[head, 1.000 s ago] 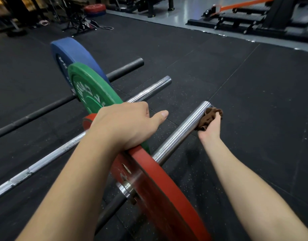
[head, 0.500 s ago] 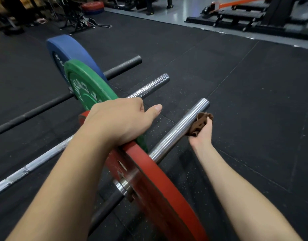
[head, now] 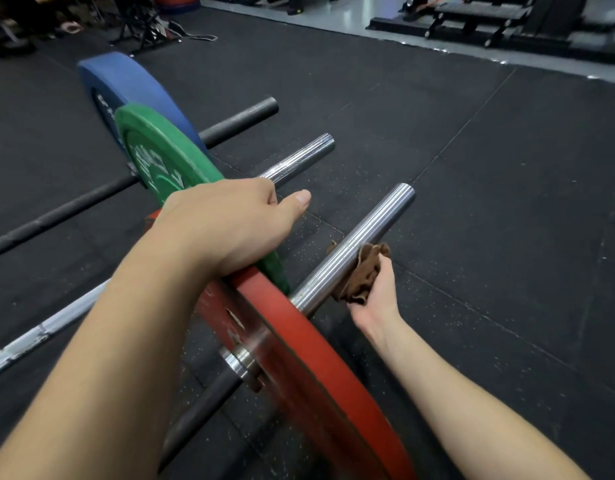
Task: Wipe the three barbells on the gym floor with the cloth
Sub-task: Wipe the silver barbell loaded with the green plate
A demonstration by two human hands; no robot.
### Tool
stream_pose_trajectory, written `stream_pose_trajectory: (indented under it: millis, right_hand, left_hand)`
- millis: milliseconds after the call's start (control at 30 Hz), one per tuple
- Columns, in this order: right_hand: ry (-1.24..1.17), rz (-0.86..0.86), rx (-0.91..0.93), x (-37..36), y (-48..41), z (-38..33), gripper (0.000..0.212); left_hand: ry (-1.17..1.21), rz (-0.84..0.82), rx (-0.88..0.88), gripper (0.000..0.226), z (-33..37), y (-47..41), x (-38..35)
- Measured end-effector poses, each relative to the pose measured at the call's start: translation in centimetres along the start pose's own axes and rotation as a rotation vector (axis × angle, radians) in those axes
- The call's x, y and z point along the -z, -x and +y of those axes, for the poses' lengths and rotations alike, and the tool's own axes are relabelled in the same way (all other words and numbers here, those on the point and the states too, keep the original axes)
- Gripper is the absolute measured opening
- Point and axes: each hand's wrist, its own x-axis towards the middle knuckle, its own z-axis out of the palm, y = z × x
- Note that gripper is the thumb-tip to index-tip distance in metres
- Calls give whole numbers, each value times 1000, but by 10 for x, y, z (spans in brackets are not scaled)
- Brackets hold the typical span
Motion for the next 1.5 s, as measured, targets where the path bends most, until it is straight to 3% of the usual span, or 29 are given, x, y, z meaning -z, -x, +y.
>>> stream_pose_trajectory:
  millis: [200, 300, 433, 533, 700, 867, 967, 1067, 1167, 1267, 1367, 1433, 1500]
  right_hand:
    - [24, 24, 96, -4, 1, -10, 49]
    - [116, 23, 11, 6, 24, 12, 44]
    - [163, -64, -142, 21, 38, 44, 63]
    - [210, -52, -33, 16, 38, 26, 31]
    - [110, -27, 57, 4, 30, 12, 35]
    - [253, -107, -288, 18, 87, 51, 41]
    - [363, -110, -335, 17, 102, 54, 47]
    - [281, -124, -330, 15, 94, 47, 52]
    - [205, -50, -218, 10, 76, 49, 32]
    - [107, -35, -168, 9, 58, 47, 55]
    - [52, 29, -123, 3, 53, 32, 46]
    - [33, 41, -86, -1, 56, 25, 51]
    - [105, 116, -44, -3, 62, 21, 36]
  left_hand:
    - [-7, -8, 5, 60, 2, 2, -1]
    - [-9, -6, 2, 60, 2, 0, -2]
    - [30, 4, 18, 59, 1, 0, -1]
    - [80, 8, 17, 57, -1, 1, 0]
    - [44, 0, 21, 55, -1, 0, 0]
    - [120, 30, 13, 52, -1, 0, -3]
    - [157, 30, 16, 53, -3, -1, -3]
    - [145, 22, 21, 54, -4, -2, -2]
    - [109, 14, 29, 55, -3, -1, -2]
    - [78, 4, 25, 55, 0, 1, -2]
    - [37, -3, 22, 54, 2, 1, -3]
    - [21, -10, 20, 54, 2, -1, -4]
    - [14, -9, 15, 54, 2, -1, -5]
